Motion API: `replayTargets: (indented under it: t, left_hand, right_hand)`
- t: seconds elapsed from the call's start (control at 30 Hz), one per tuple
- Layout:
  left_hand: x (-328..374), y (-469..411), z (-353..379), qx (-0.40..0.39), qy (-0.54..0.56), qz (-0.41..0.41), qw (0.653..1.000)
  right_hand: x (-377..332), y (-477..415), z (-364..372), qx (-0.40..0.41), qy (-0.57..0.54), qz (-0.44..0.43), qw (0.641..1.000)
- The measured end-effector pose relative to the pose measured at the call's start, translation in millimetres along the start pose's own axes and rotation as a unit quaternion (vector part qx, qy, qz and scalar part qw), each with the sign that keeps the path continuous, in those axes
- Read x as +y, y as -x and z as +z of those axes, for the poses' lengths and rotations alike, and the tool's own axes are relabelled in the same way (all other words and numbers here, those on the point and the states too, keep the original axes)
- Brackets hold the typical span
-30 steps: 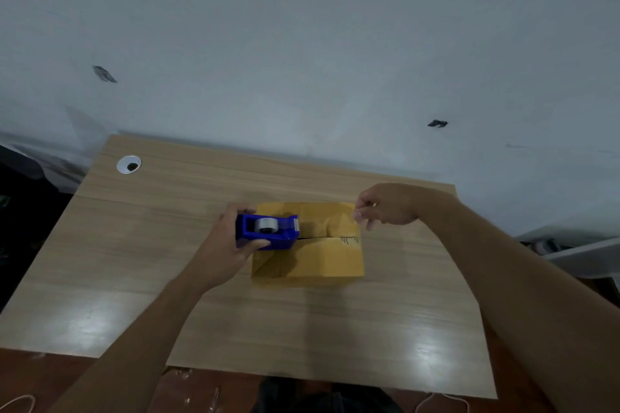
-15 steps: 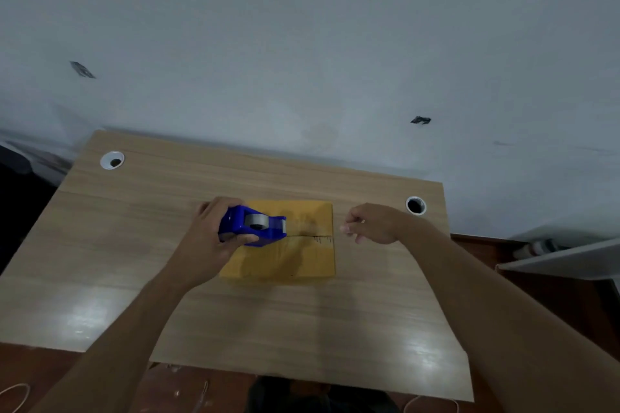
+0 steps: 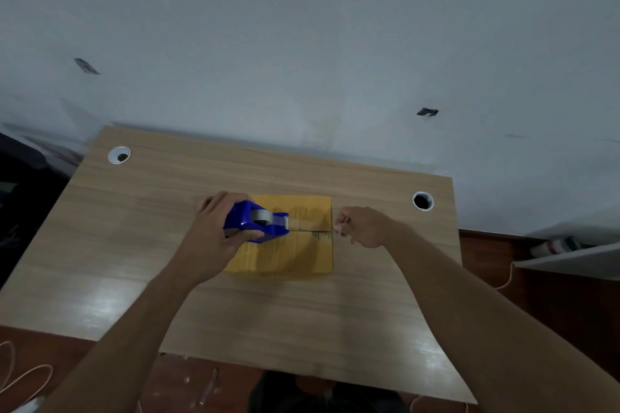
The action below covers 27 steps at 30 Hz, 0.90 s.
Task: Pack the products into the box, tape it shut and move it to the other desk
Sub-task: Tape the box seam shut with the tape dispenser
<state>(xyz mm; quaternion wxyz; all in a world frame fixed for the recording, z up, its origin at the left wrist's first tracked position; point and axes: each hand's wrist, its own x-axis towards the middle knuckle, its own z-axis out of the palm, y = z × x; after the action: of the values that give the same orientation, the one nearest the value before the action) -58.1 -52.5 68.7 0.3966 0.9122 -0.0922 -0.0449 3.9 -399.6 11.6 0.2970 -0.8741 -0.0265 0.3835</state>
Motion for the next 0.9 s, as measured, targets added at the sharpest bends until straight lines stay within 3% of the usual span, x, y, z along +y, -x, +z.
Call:
replayTargets:
  t: [0.43, 0.63, 0.77, 0.9]
  left_hand:
    - [5, 2, -2, -0.013, 0.048, -0.039, 0.998]
    - [4, 4, -3, -0.019, 0.063, -0.048, 0.997]
    - [4, 5, -4, -0.016, 0.053, -0.042, 0.998]
    - [3, 4, -5, -0.016, 0.050, -0.044, 0.998]
  right_hand:
    - [3, 9, 42, 0.100, -0.097, 0.029, 0.990]
    - [7, 6, 65, 0.131, -0.193, 0.103, 0.967]
    - [2, 5, 76, 0.239, -0.236, 0.072, 0.939]
    - [-8, -7, 90, 0.240, -0.232, 0.048, 0.941]
